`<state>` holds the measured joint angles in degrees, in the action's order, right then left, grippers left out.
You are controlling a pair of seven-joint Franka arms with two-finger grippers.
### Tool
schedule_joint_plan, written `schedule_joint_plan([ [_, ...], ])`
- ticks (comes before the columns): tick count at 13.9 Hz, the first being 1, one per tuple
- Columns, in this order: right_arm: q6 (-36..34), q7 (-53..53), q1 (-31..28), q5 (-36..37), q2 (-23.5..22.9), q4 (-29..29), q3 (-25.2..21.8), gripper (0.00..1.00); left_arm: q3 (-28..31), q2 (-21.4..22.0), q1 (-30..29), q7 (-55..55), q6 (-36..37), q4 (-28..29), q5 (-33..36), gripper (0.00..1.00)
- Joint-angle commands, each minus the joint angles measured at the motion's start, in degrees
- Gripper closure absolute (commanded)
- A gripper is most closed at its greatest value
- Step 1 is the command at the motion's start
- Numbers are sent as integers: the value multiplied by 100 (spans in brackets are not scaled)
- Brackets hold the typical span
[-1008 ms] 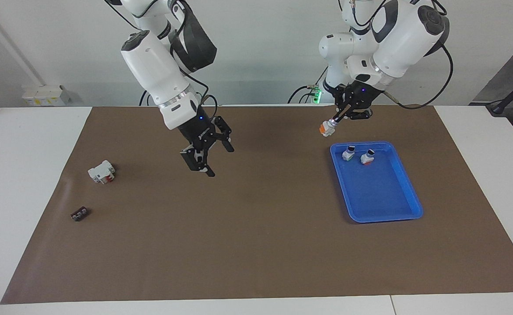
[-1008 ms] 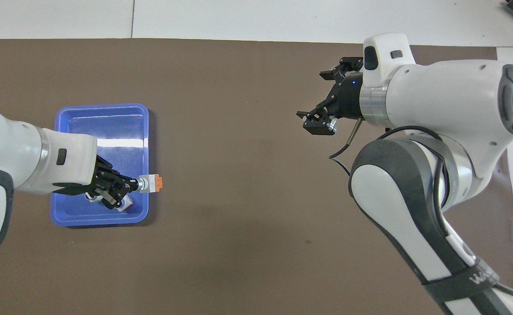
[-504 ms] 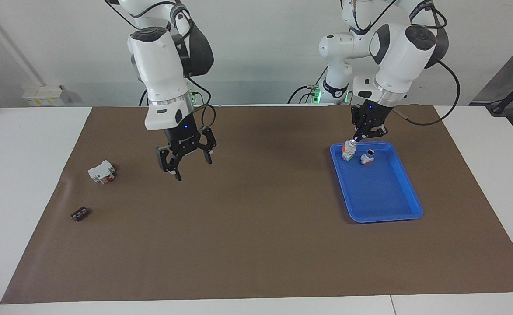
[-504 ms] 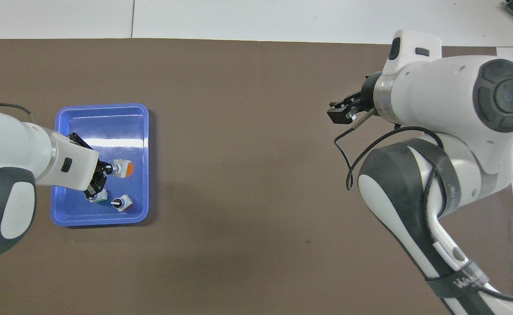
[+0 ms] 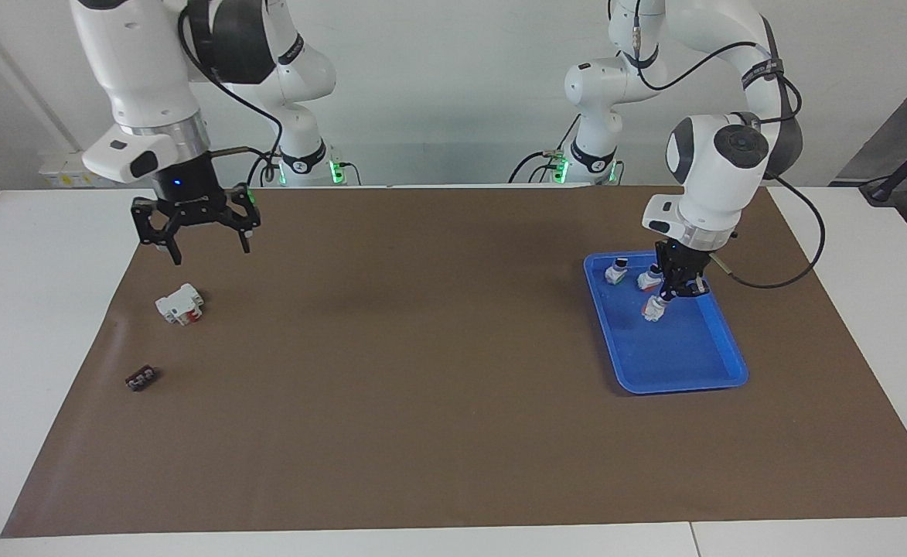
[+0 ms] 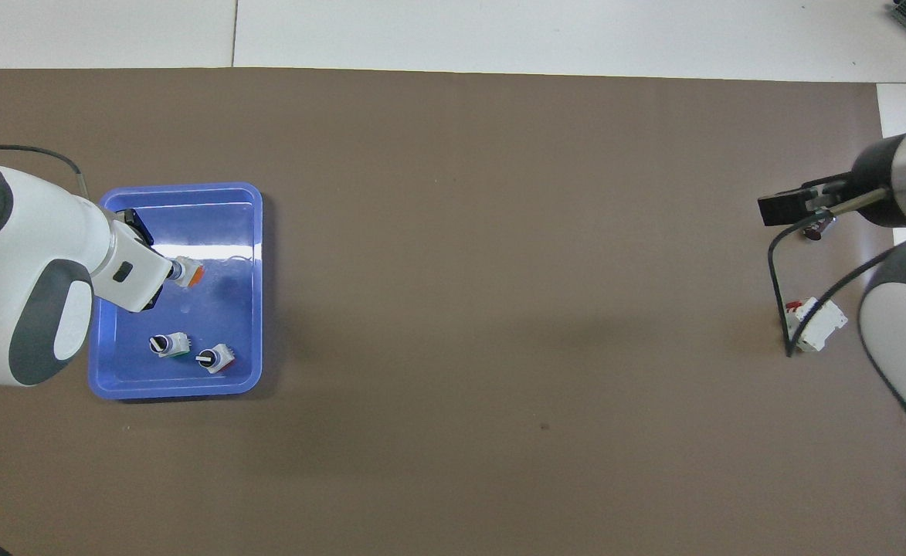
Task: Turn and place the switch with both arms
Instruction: 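Lower the switch into the blue tray while the right gripper returns to rest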
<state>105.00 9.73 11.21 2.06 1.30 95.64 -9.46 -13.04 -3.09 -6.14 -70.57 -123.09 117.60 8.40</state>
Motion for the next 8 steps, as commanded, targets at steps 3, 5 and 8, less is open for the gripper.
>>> schedule_joint_plan([
  [3, -1454, -586, -540, -382, 63, -564, 190, 0, -32, 98, -37, -255, -436, 535, 277, 100],
  [5, -1684, -578, -856, -382, 203, -337, 418, 0, -32, 115, -54, -282, -365, 544, 277, 98],
  [8, -1764, -560, -954, -242, 239, -283, 586, 0, -32, 133, -81, -273, -58, 483, 268, 86],
])
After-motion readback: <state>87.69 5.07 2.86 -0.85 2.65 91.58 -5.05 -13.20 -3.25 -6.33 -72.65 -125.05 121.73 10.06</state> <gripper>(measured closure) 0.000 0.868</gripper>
